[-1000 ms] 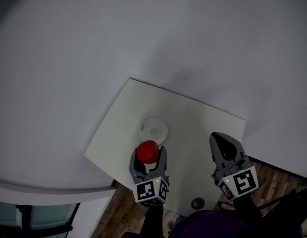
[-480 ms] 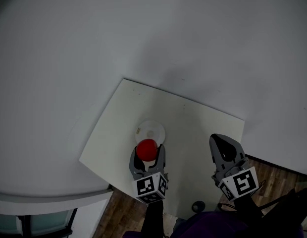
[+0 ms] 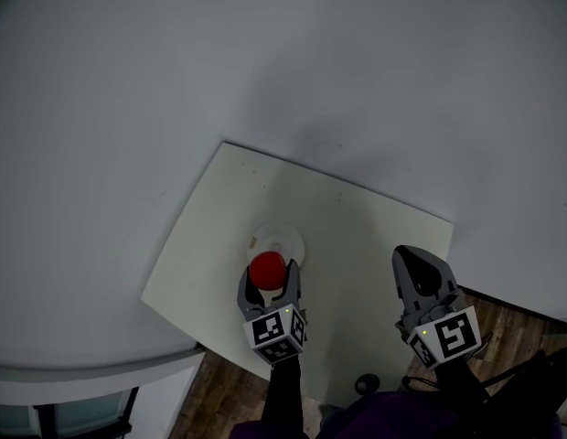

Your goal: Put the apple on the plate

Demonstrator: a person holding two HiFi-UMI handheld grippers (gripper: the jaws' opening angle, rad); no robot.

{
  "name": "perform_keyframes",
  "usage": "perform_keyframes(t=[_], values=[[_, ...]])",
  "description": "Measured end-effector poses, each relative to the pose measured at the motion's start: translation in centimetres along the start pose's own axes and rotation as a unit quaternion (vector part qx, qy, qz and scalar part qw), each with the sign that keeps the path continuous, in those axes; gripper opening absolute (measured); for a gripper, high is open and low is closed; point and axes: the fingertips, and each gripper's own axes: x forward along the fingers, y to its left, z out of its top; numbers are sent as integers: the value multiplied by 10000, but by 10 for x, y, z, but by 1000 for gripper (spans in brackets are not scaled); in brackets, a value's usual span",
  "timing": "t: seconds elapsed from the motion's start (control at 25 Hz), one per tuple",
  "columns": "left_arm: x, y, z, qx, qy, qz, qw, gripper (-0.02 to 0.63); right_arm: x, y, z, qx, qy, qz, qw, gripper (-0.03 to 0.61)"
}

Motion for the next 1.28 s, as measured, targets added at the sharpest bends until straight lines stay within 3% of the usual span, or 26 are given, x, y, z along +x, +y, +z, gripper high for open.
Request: perform_keyframes(t=[0.76,1.28], values=[[36,15,-36,-228,622,-50,9978,394,10,-4,-11,-59,200,-69,9998,9],[62,18,-76,-107,1177,-50,9930,394,12,-6,-16,-85,307,-95,9994,9]])
